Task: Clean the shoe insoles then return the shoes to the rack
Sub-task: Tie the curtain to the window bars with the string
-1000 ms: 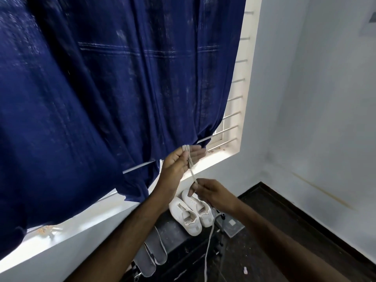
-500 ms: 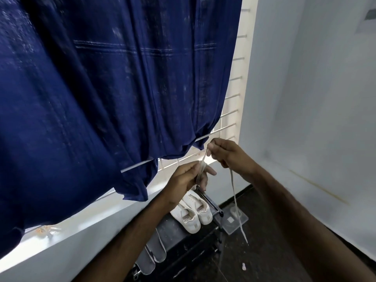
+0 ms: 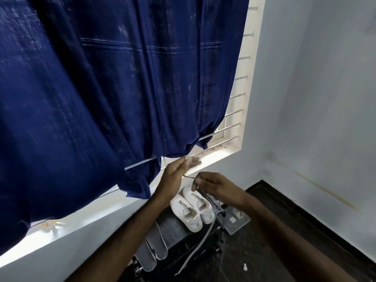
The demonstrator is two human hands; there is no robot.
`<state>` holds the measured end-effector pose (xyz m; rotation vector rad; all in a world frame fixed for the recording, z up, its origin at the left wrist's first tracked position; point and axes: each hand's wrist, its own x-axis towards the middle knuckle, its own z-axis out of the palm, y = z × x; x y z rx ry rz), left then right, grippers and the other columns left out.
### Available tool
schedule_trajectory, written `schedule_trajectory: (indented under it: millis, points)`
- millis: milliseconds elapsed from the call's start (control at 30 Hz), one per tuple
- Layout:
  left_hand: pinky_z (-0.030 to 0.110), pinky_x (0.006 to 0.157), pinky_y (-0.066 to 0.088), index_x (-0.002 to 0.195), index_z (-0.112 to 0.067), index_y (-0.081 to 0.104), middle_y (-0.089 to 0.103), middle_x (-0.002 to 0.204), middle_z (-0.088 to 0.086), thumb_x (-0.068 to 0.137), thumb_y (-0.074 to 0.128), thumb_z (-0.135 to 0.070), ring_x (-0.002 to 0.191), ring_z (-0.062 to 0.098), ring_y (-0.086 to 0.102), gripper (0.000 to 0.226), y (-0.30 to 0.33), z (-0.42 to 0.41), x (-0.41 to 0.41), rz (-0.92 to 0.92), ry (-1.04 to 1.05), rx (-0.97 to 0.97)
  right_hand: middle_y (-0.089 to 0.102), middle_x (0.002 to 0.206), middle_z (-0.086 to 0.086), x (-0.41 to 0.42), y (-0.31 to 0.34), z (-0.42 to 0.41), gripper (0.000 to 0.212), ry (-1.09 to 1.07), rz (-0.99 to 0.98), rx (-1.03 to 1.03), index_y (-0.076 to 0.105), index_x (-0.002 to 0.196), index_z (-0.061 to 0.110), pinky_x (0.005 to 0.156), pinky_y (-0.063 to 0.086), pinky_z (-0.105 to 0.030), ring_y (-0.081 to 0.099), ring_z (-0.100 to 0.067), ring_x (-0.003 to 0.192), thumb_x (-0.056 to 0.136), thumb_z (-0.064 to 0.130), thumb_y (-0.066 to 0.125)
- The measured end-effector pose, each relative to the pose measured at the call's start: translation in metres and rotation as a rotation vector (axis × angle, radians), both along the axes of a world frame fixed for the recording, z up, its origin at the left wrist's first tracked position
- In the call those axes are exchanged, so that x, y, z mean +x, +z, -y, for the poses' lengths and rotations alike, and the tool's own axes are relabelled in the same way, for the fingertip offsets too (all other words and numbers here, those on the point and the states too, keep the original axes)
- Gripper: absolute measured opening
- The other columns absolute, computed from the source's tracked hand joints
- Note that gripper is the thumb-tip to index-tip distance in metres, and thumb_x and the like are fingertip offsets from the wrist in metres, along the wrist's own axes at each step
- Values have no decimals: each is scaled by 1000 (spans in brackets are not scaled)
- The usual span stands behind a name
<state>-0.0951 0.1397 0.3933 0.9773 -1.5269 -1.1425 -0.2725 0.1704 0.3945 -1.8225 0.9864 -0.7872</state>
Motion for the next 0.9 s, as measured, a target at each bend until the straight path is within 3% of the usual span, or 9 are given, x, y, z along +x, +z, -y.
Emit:
schedule_trajectory:
  millis: [100,233,333,433,533,633,767,900]
  points:
    - [14,74,45,91,-10,70,75,77,-1,110,37,-23,76,6,69,40,-2,-14,-4,123,-111,9,57,66,23,-10,31,11,28,-41,-16,-75,62,93,1,55,36,-7,46,4,58,107,18,45]
    - [24,70,46,85,-8,71,56,62,16,105,39,-38,63,20,55,48,14,-24,-12,0,-215,2,51,62,21,-23,61,24,28,-136,43,-145,60,87,9,54,35,-9,43,3,56,107,22,46]
    - [32,71,52,90,-6,67,60,64,11,105,43,-34,64,22,60,40,33,-25,-18,-305,-279,97,46,67,8,-19,51,28,25,-161,136,-98,59,87,13,51,31,-17,37,-2,55,107,24,48]
    - [31,86,58,109,2,64,76,95,16,104,42,-21,92,24,74,32,46,-22,-22,-520,-257,121,45,72,-1,-2,25,21,25,-180,152,-34,60,89,16,50,32,-16,38,-4,57,106,8,44]
    - [37,109,47,121,-1,64,73,120,16,108,37,-15,121,26,66,33,42,-12,-20,-386,-148,9,41,68,-5,11,4,14,28,-105,106,-9,66,92,9,52,32,-15,37,-5,55,108,20,45]
    - [39,112,43,122,-9,68,74,120,5,109,41,-17,122,20,65,31,26,-3,-11,-149,2,-88,46,71,-5,9,0,13,30,-6,14,-32,69,96,13,58,35,-25,40,-15,62,107,32,47]
    - [33,96,50,102,-14,73,78,98,1,107,44,-28,99,14,73,32,6,-3,-3,45,-30,-23,51,69,14,-8,27,21,26,-56,30,-78,63,91,11,55,35,-13,42,1,59,107,22,46]
    - [23,77,47,90,-12,71,69,73,12,100,40,-51,71,18,66,51,5,-11,-3,180,-155,-9,47,67,13,-22,53,33,28,-138,61,-133,62,90,14,54,33,-15,38,0,57,107,29,46]
